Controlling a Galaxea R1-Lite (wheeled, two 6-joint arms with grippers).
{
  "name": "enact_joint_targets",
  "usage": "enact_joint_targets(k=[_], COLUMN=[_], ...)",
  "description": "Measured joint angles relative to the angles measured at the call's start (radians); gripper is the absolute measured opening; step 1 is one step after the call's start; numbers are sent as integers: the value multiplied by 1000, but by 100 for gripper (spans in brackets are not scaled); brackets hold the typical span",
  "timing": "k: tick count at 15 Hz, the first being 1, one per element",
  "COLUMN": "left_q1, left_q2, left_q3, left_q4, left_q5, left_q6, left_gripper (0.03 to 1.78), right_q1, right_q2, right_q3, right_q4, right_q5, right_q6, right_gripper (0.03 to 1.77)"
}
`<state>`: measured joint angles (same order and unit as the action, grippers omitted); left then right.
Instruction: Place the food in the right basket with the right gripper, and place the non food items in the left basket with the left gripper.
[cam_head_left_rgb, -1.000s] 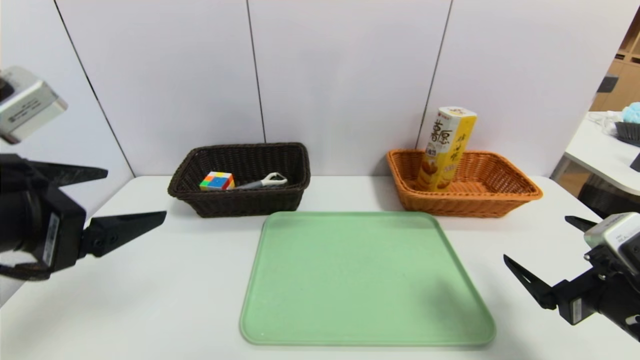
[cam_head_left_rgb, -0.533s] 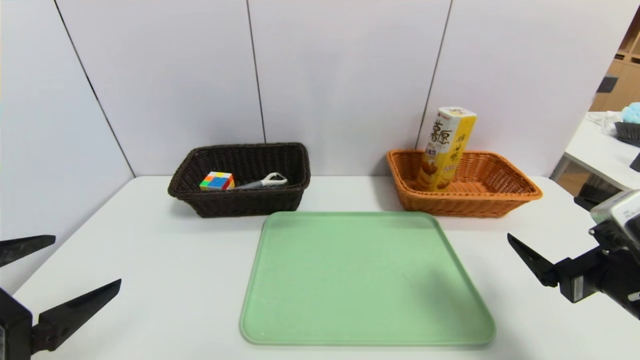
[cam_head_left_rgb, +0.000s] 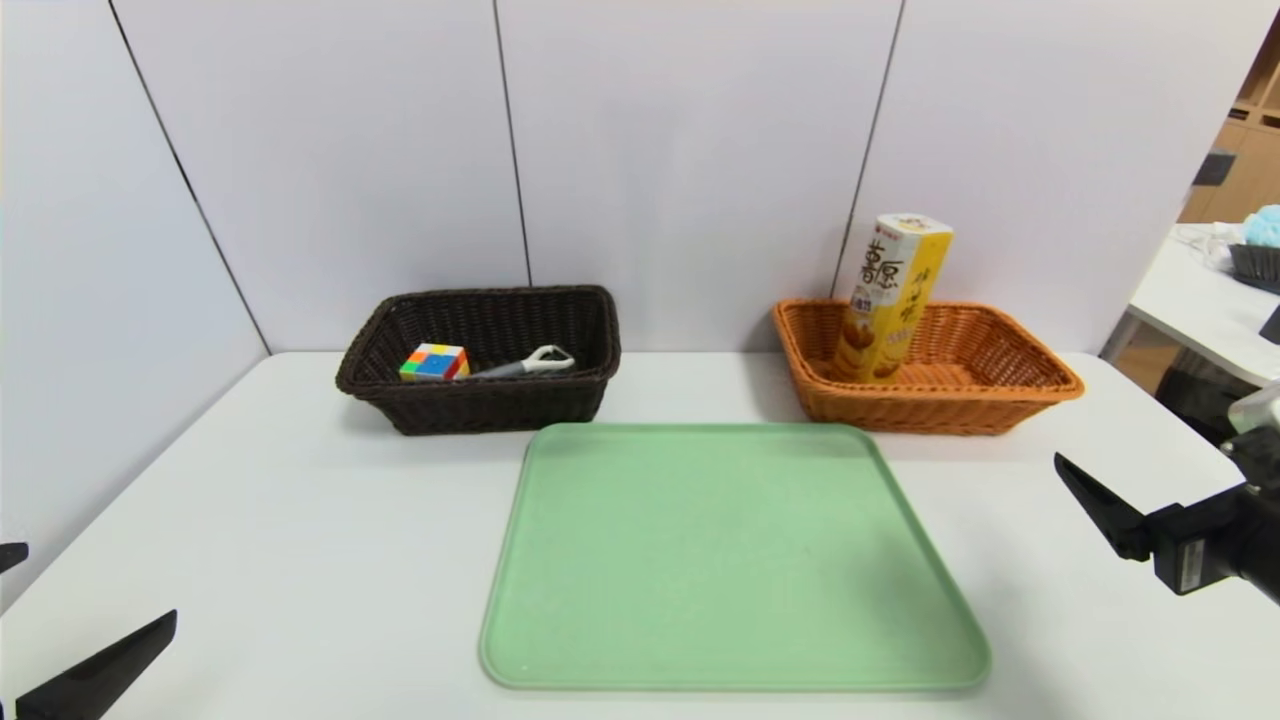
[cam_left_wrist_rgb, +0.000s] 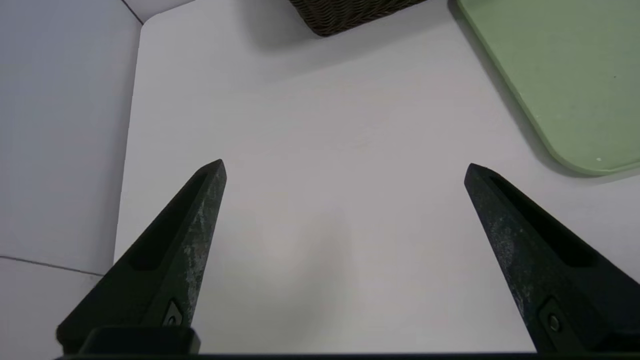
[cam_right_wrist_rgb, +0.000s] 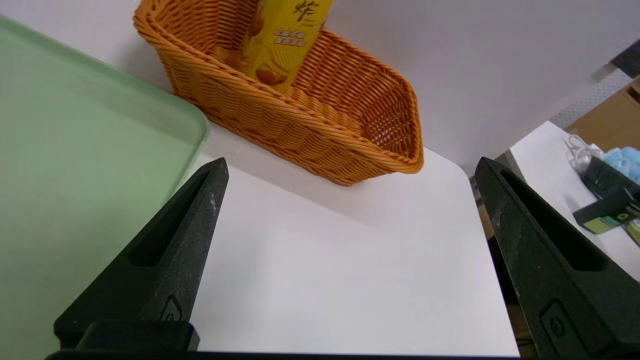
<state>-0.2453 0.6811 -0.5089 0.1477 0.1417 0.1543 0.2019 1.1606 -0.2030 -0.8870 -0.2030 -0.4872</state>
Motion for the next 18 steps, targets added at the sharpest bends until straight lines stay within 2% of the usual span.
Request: enact_joint_targets(k=[3, 7, 12, 15, 18], left_q1=[21, 34, 41, 65, 128], left_q2=[-31, -74, -130, -162, -199], left_q3=[14, 31, 50, 52, 52], left_q4=[0, 1, -3, -6, -7], left_q5=[0, -1, -4, -6, -15], left_q6=[-36, -50, -98, -119, -116], left_gripper=[169, 169, 169, 169, 169], right_q1=[-34, -48, -47, -48, -76], right_q2=[-39, -108, -230, -319, -390], right_q3=[17, 25, 24, 29, 50], right_q4=[1, 62, 190, 283, 298], right_q5=[0, -1, 0, 0, 2], right_q6=[19, 97, 241, 260, 263], right_gripper=[170, 170, 170, 170, 170])
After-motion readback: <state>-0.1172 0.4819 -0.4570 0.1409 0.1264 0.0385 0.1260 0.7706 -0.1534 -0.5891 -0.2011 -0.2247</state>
